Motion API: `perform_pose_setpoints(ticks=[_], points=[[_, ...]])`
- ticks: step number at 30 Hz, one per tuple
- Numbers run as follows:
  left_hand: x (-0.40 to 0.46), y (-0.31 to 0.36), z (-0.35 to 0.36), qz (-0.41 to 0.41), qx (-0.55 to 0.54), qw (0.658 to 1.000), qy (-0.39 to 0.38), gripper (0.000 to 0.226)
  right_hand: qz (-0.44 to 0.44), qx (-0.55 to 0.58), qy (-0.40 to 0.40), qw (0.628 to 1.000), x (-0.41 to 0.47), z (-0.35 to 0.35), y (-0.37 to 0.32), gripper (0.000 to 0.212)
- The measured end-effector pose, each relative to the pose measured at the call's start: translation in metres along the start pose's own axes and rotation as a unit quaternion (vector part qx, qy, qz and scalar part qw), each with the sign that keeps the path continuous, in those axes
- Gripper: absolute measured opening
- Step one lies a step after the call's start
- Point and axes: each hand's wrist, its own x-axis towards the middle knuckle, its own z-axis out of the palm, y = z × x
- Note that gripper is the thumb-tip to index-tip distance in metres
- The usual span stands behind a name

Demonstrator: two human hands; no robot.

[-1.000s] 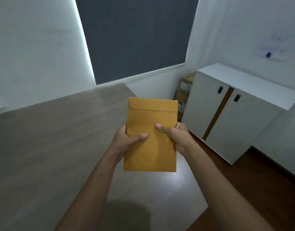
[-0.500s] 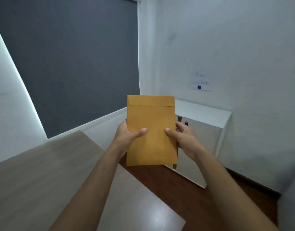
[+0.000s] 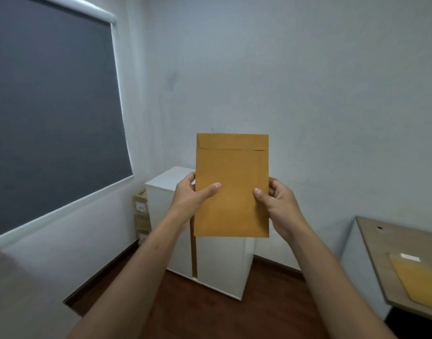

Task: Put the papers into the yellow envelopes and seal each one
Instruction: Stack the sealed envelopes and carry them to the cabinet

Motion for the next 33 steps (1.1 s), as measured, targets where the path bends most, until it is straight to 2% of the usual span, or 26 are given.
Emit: perform_pose_setpoints(ticks=[5, 9, 14, 22, 25, 28, 33], points=[[0.042, -0.018, 0.053, 0.001, 0.021, 0.999, -0.035, 0.044, -0.032, -0.015, 0.071, 0.997, 0.037, -0.042, -0.007, 0.021], [0.094, -0.03, 0.08, 0.006, 0.011, 0.999, -0.038, 0.045, -0.049, -0.041, 0.11, 0.992, 0.078, -0.061, 0.0, 0.027], [0.159, -0.049, 0.091, 0.008, -0.019, 0.998, -0.06, 0.033, -0.053, -0.059, 0.138, 0.987, 0.14, -0.069, 0.017, 0.029], [0.273, -0.08, 0.055, -0.012, -0.01, 0.999, -0.045, 0.038, -0.032, -0.051, 0.14, 0.988, 0.254, -0.025, 0.051, 0.031], [0.306, -0.097, 0.035, -0.022, 0.001, 0.999, -0.029, 0.043, -0.022, -0.043, 0.125, 0.991, 0.29, -0.006, 0.067, 0.028], [0.327, -0.113, 0.015, -0.028, 0.006, 1.0, -0.011, 0.035, -0.006, -0.029, 0.108, 0.994, 0.32, 0.013, 0.087, 0.026], [0.362, -0.142, -0.017, -0.045, 0.047, 0.997, 0.032, 0.038, 0.02, -0.019, 0.071, 0.997, 0.365, 0.043, 0.125, 0.023]])
